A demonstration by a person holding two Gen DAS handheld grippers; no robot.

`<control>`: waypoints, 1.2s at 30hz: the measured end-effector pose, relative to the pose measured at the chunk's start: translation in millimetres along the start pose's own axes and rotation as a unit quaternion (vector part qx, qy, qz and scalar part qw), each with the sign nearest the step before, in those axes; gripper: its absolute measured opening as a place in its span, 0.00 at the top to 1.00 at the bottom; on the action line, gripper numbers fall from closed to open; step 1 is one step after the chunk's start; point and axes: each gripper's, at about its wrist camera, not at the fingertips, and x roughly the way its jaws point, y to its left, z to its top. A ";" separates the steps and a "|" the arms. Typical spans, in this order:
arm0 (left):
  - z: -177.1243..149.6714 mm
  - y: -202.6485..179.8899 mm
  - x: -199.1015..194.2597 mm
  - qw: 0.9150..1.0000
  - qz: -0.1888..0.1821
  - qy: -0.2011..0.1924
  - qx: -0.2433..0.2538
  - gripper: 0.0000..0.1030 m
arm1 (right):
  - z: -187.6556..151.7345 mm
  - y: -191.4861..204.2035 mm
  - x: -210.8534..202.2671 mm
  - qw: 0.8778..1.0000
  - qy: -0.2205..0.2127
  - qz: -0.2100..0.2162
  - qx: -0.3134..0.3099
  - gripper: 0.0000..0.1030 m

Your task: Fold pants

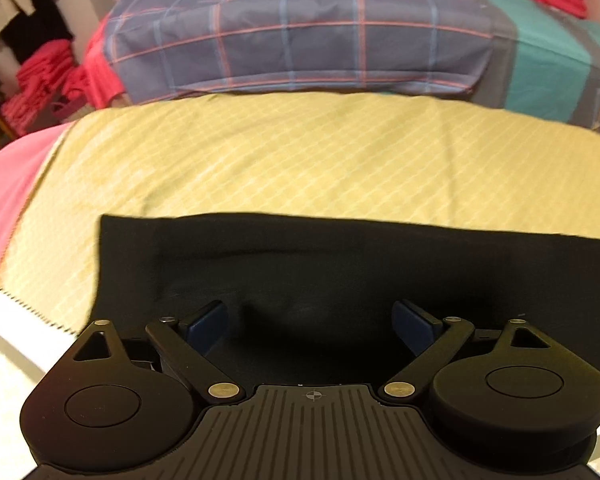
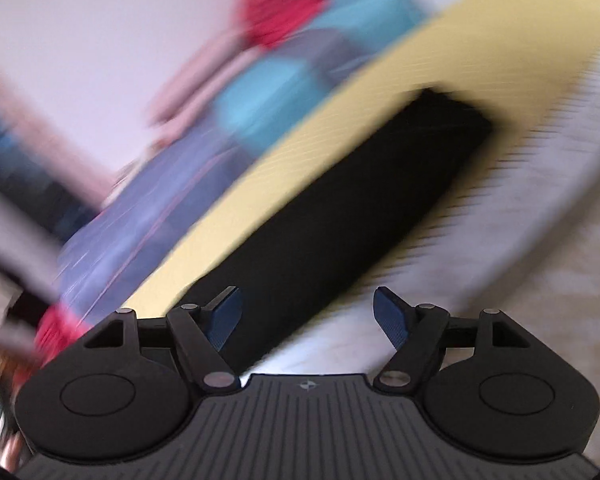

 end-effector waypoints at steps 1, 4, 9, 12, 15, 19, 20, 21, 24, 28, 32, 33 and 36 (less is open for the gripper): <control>1.5 -4.2 2.6 1.000 -0.006 0.001 0.000 0.00 | -0.7 7.3 9.5 1.000 0.007 0.022 -0.003 0.25; 3.4 -14.2 15.2 0.999 -0.035 0.013 -0.012 0.00 | 3.3 9.2 44.4 0.995 0.044 0.082 0.030 0.25; -3.5 -23.3 31.2 0.999 -0.030 0.028 -0.010 0.00 | 29.3 -37.9 72.6 0.989 0.027 0.101 0.101 0.43; -4.1 -19.4 32.6 0.999 -0.039 0.030 -0.012 0.00 | 51.9 -85.6 47.9 0.983 -0.062 0.051 0.163 0.55; -3.7 -16.9 33.7 0.998 -0.042 0.034 -0.015 0.00 | 72.2 -121.4 14.7 0.973 -0.134 -0.018 0.189 0.62; -2.7 -18.5 34.9 0.999 -0.037 0.034 -0.012 0.00 | 83.4 -127.8 -32.6 0.954 -0.200 -0.117 0.188 0.24; -1.9 -17.9 35.3 0.999 -0.038 0.034 -0.012 0.00 | 81.3 -124.2 -40.4 0.955 -0.206 -0.121 0.176 0.23; -1.8 -17.0 34.9 0.999 -0.040 0.035 -0.013 0.00 | 78.7 -120.0 -45.0 0.959 -0.200 -0.116 0.164 0.23; 0.2 -13.4 31.0 0.998 -0.043 0.041 -0.019 0.00 | 60.8 -111.7 -52.7 0.968 -0.167 -0.101 0.159 0.23; 0.4 -3.8 13.2 0.998 -0.049 0.029 -0.032 0.00 | 37.3 -112.6 -38.2 0.974 -0.112 -0.044 0.192 0.23; 0.4 0.2 -2.4 0.997 -0.067 0.010 -0.043 0.00 | 41.0 -102.0 -12.6 0.978 -0.086 -0.051 0.181 0.23; 0.4 -1.6 -3.7 0.996 -0.074 0.007 -0.045 0.00 | 45.0 -101.4 -7.9 0.979 -0.089 -0.053 0.177 0.23; 1.0 -11.0 0.2 0.996 -0.083 0.011 -0.043 0.00 | 56.2 -91.5 6.9 0.981 -0.094 -0.058 0.161 0.20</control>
